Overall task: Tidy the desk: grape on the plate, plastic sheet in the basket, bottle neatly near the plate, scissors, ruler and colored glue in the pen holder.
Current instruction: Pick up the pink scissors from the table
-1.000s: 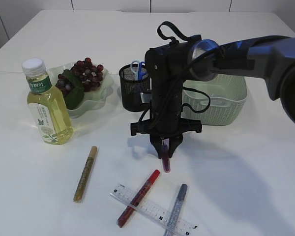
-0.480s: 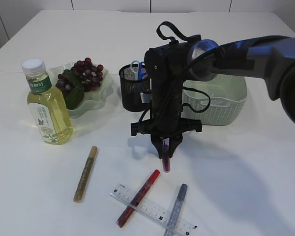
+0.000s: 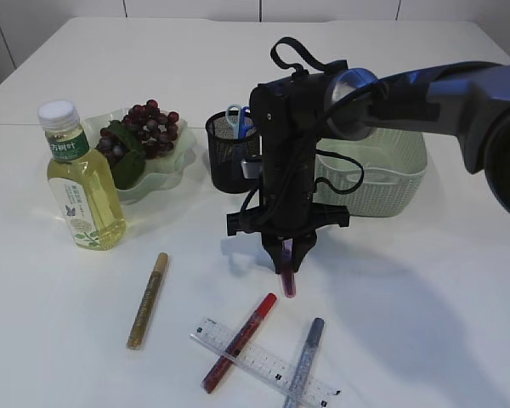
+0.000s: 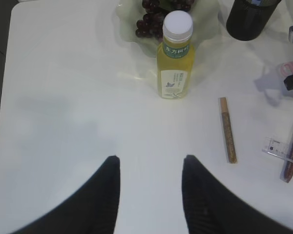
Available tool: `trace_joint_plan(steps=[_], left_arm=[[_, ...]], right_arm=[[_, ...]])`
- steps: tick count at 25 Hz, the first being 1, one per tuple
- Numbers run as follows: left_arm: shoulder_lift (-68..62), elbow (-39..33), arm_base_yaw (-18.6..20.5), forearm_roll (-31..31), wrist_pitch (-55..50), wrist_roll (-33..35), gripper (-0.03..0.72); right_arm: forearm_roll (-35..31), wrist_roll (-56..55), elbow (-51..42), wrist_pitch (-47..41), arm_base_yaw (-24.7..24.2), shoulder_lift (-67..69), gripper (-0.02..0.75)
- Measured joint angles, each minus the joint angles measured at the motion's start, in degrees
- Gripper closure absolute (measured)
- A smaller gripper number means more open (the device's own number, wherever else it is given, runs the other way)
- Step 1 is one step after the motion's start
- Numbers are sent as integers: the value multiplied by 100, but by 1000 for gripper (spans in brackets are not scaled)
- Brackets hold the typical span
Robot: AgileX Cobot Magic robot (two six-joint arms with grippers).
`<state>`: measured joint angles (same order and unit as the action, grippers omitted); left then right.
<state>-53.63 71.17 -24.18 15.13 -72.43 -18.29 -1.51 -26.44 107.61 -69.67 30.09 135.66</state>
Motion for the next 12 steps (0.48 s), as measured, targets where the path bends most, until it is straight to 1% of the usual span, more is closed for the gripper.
trace_joint_plan(steps=[12], left_arm=[[0, 0, 0, 0, 0, 0, 383]], right_arm=[[17, 517, 0, 0, 0, 0, 558]])
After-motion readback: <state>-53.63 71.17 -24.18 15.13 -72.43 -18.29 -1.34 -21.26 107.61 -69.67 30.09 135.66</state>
